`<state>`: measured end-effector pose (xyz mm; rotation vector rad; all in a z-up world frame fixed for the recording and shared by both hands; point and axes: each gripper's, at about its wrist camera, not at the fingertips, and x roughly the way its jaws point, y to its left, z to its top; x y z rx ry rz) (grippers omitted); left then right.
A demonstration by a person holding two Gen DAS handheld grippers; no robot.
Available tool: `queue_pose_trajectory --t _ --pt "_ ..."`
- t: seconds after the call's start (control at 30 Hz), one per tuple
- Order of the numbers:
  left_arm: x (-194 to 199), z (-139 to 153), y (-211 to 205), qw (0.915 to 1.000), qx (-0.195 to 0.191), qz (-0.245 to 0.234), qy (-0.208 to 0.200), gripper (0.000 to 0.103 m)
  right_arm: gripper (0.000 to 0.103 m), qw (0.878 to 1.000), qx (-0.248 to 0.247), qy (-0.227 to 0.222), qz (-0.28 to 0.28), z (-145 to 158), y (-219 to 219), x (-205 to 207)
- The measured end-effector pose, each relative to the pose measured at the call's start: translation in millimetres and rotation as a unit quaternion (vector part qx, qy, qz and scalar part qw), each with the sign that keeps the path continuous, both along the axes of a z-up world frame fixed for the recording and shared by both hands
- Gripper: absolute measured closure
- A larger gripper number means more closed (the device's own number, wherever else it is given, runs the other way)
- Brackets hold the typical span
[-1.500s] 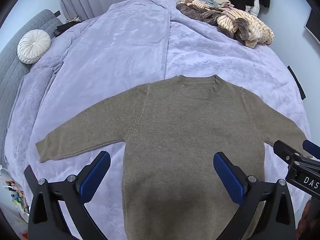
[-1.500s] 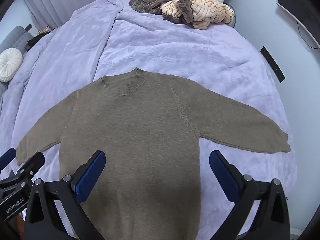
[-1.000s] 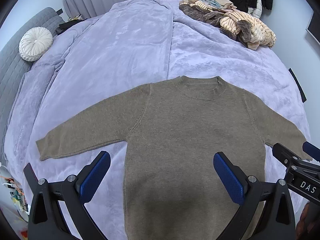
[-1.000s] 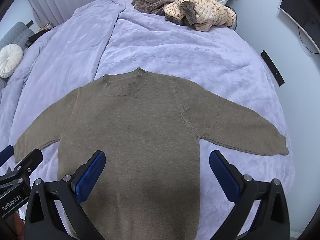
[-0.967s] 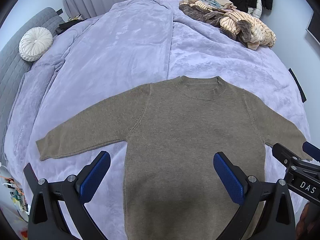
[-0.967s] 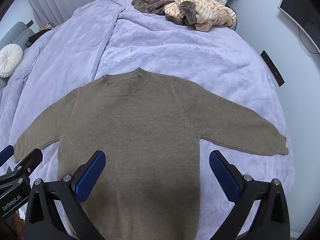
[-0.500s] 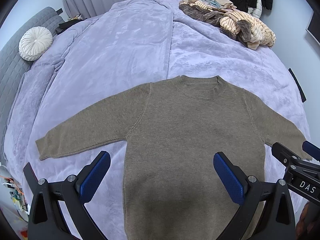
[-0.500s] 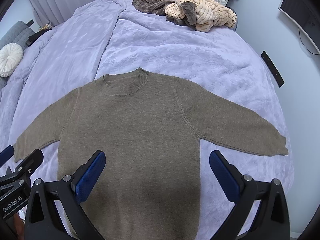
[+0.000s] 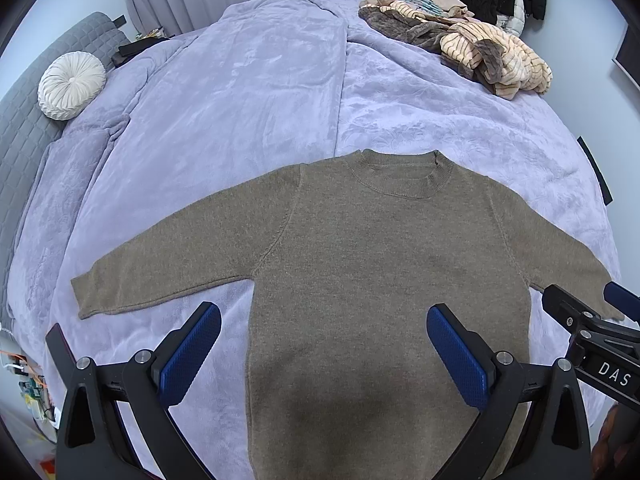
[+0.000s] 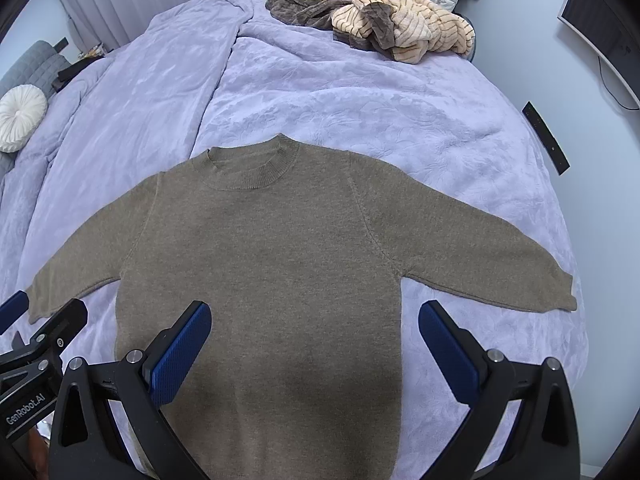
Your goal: Fold small clothes
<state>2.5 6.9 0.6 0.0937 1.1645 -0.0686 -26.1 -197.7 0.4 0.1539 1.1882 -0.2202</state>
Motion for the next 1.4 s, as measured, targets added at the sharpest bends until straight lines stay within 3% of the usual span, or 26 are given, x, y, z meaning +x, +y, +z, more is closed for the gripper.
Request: queue_pose_trajectory --t 0.6,0.9,1.13,1.4 --pt "-2 -2 3 1.0000 -0.007 0.001 0.000 0.000 0.000 1.000 -0.001 0.001 -0.001 -1 3 1" --pt "-3 -9 7 0.9995 -0.015 0.003 0.027 0.000 0.000 1.000 -0.001 0.002 -0.001 -2 4 2" --pt "-2 -13 9 0.9973 -0.048 0.004 0.056 0.000 0.000 1.000 -0.003 0.007 0.003 -3 6 1" --pt "1 -15 13 0.9982 -0.045 0.011 0.038 0.000 0.000 1.000 -0.004 0.017 0.006 -8 10 6"
